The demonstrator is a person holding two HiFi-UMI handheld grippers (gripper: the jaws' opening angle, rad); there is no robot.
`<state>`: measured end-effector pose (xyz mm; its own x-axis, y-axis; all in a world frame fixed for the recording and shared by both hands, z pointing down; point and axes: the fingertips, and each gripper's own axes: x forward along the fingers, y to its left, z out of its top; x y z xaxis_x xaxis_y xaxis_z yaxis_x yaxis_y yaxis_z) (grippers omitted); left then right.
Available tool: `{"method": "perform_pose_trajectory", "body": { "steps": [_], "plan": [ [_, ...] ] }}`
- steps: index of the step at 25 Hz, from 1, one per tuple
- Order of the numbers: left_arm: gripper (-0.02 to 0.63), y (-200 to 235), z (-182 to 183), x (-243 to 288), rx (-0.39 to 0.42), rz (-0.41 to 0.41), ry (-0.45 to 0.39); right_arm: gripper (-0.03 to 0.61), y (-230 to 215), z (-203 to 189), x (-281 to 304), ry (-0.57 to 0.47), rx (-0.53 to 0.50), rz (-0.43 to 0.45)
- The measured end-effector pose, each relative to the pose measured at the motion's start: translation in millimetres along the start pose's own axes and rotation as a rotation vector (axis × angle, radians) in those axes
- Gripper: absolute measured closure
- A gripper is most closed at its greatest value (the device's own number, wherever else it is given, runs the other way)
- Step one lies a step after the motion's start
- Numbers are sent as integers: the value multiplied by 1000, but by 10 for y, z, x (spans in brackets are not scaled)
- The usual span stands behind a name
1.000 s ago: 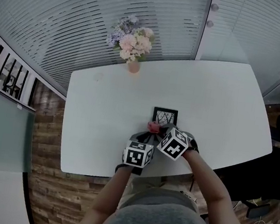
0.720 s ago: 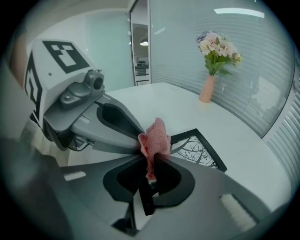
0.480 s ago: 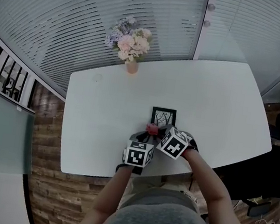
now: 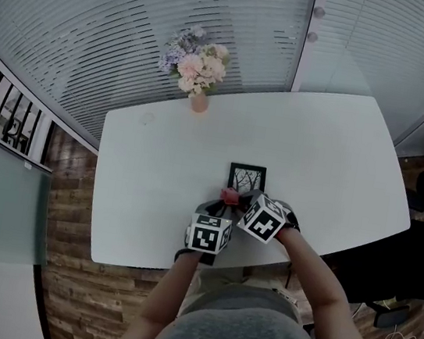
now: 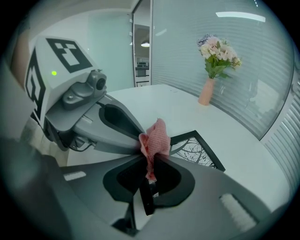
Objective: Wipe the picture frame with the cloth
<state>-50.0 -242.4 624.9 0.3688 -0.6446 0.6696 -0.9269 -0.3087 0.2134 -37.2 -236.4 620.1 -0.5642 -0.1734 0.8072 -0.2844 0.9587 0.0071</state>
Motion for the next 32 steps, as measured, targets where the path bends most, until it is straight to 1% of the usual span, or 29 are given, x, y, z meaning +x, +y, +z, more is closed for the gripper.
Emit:
{"method": "perform_pose_trajectory", "body": {
  "steps": [9, 17, 26, 32],
  "plan": [
    [569, -3, -6, -12, -4, -2, 0, 534, -140, 45, -147, -53, 28, -56],
    [569, 2, -1, -10, -4, -8, 5, 534, -444, 96, -259, -84, 51, -128],
    [569, -1, -1, -12, -10, -20, 4, 534, -813, 51, -246, -62, 63, -209],
    [569, 1, -1, -14, -8, -24, 6, 534, -977, -17, -196, -34, 70, -253]
  ]
}}
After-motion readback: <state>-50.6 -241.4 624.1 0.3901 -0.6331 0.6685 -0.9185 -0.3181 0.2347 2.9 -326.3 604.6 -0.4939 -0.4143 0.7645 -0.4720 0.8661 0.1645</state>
